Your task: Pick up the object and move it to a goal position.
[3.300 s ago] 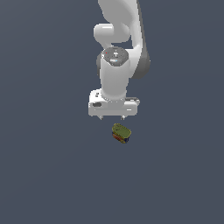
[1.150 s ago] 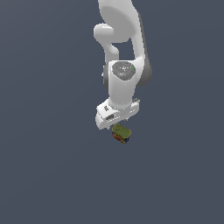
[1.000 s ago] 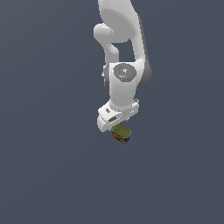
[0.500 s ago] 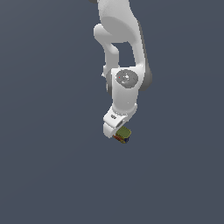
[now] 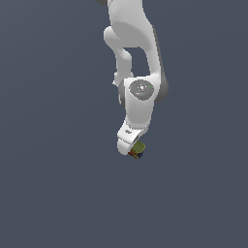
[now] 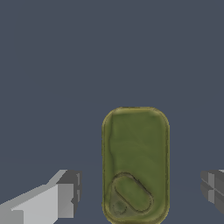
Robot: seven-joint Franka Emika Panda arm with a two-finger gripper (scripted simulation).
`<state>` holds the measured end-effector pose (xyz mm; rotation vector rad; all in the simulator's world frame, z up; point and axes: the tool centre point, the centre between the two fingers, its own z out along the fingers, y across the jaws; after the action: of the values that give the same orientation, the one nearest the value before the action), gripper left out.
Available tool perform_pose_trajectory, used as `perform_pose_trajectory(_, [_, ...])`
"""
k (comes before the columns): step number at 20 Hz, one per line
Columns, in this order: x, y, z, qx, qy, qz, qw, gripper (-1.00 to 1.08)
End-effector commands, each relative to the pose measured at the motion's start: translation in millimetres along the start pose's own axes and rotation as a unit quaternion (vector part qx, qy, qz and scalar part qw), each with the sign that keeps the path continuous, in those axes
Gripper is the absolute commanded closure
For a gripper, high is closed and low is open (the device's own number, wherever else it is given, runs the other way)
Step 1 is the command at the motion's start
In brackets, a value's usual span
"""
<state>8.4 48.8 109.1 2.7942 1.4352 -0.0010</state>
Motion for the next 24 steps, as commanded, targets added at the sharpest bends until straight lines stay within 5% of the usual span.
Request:
perform_pose_trajectory(1, [0,0,0,0.0,0.0,-0.004,1.0,-0.92])
perform_pose_trajectory(19, [0,0,51,0.0,0.0,-0.004,1.0,-0.92])
perform_pose_trajectory(20, [0,0,51,0.0,0.0,-0.004,1.0,1.08])
perform_pose_trajectory(24, [0,0,51,0.0,0.0,-0.004,1.0,1.08])
